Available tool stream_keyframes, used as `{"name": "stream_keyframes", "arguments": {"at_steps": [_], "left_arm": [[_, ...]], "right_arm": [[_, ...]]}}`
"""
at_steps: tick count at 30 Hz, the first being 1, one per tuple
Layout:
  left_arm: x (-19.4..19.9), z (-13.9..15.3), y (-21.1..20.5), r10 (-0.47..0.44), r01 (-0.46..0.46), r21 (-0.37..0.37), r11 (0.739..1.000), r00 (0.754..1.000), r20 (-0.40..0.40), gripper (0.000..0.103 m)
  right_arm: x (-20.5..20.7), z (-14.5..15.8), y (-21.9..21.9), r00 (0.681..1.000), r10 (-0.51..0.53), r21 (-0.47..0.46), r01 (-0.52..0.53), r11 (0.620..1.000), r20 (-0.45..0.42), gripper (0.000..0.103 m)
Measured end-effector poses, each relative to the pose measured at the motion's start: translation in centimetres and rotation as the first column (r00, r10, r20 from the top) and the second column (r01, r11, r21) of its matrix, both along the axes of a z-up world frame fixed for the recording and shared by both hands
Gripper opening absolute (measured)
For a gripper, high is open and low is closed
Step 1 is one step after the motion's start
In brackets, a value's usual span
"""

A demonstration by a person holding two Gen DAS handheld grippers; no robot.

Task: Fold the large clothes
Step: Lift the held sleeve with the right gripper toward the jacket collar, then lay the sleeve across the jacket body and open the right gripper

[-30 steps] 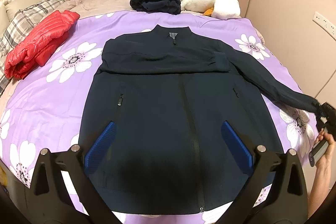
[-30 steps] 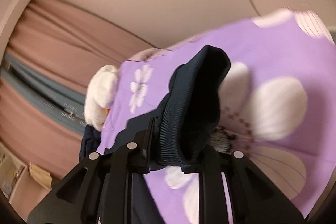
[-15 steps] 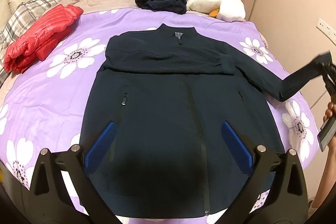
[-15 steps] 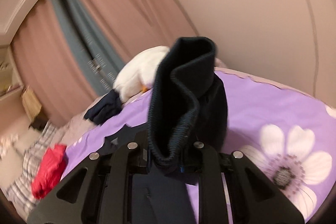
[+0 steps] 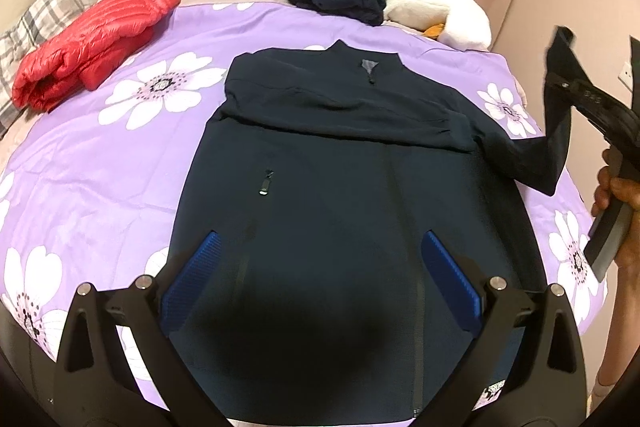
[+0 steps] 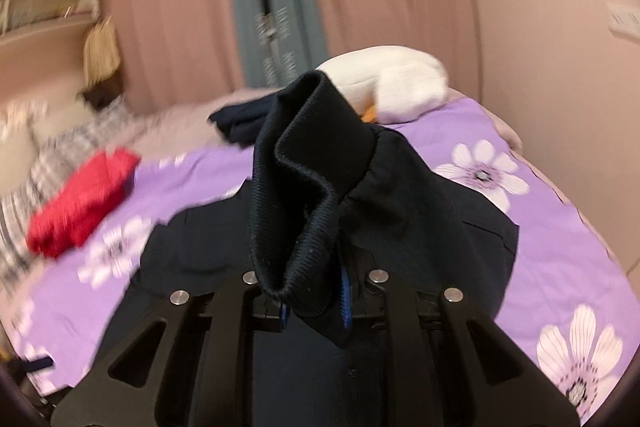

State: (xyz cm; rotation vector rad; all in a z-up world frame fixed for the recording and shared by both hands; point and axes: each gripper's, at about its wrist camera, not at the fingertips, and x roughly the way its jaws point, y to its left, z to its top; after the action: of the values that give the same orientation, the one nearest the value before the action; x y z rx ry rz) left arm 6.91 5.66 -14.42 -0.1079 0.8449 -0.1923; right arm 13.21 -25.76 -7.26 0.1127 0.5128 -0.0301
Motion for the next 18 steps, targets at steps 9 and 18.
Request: {"name": "stream_keyframes", "arguments": {"at_steps": [9, 18], "left_arm": [[1.7, -1.4, 1.9, 0.04, -0.04, -0.01, 0.999, 0.999, -0.034, 0.101], [3.5, -3.2, 3.4, 0.075, -0.076, -0.007, 0.997, 0.994, -0.074, 0.101]], "right_arm": [[3.5, -2.4, 8.1, 0.989, 0.136, -0.176, -0.144, 0.974, -0.055, 0.016], [6.1, -5.4, 12.4, 0.969, 0.218, -0.205, -0.238, 0.949, -0.116, 0.015]]}}
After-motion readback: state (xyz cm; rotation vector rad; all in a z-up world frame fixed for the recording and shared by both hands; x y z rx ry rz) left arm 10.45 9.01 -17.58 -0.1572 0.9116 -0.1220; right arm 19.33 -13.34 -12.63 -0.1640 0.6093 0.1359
